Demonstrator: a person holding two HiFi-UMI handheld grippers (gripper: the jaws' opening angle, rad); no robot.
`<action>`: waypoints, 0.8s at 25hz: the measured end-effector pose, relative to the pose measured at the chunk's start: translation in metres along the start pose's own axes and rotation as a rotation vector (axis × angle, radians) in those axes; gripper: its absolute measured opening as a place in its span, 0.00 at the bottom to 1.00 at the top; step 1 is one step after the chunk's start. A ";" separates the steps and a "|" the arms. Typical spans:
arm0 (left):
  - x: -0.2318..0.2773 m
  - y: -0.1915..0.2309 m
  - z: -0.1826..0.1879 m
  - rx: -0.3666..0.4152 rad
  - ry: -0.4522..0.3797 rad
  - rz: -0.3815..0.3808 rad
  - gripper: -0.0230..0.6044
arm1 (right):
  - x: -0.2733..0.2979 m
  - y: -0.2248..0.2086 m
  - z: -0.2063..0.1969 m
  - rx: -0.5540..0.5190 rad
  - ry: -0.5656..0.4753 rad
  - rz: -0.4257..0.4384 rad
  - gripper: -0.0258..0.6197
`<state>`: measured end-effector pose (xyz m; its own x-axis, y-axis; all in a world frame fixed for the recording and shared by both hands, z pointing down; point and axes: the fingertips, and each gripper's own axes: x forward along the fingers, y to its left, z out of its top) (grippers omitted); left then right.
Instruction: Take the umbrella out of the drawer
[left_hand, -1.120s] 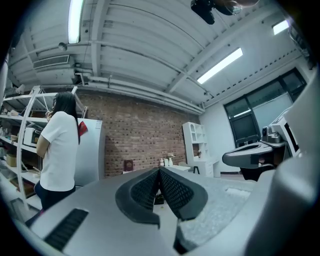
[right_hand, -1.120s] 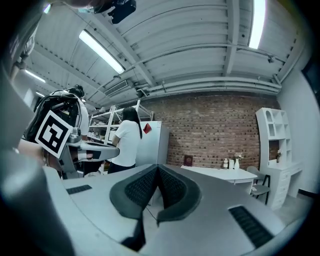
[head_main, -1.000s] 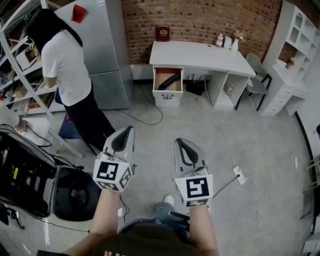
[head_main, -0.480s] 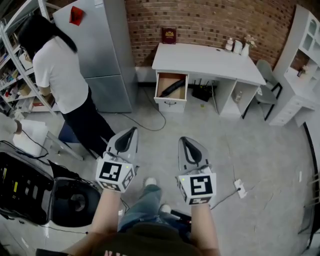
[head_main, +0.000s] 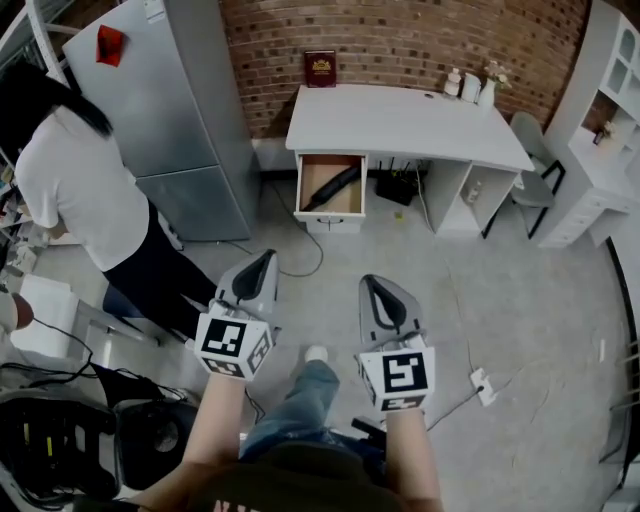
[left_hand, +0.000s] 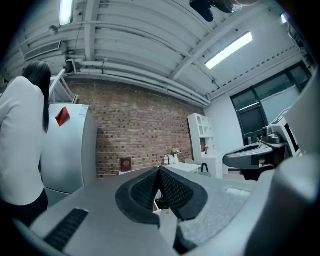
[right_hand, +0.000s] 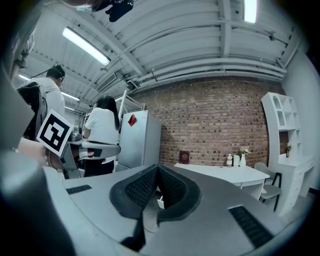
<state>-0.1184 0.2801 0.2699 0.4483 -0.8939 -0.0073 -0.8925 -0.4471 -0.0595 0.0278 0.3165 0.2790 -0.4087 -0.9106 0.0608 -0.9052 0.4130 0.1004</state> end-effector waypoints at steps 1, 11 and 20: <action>0.015 0.010 0.000 -0.002 0.005 0.000 0.03 | 0.016 -0.005 0.001 0.000 0.003 -0.002 0.03; 0.165 0.107 -0.023 -0.035 0.053 -0.040 0.03 | 0.177 -0.064 -0.006 0.048 0.059 -0.069 0.03; 0.251 0.149 -0.055 -0.076 0.094 -0.079 0.03 | 0.257 -0.099 -0.029 0.042 0.133 -0.105 0.03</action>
<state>-0.1420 -0.0126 0.3144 0.5135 -0.8535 0.0885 -0.8576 -0.5139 0.0198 0.0154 0.0417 0.3133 -0.2951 -0.9377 0.1832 -0.9473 0.3121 0.0719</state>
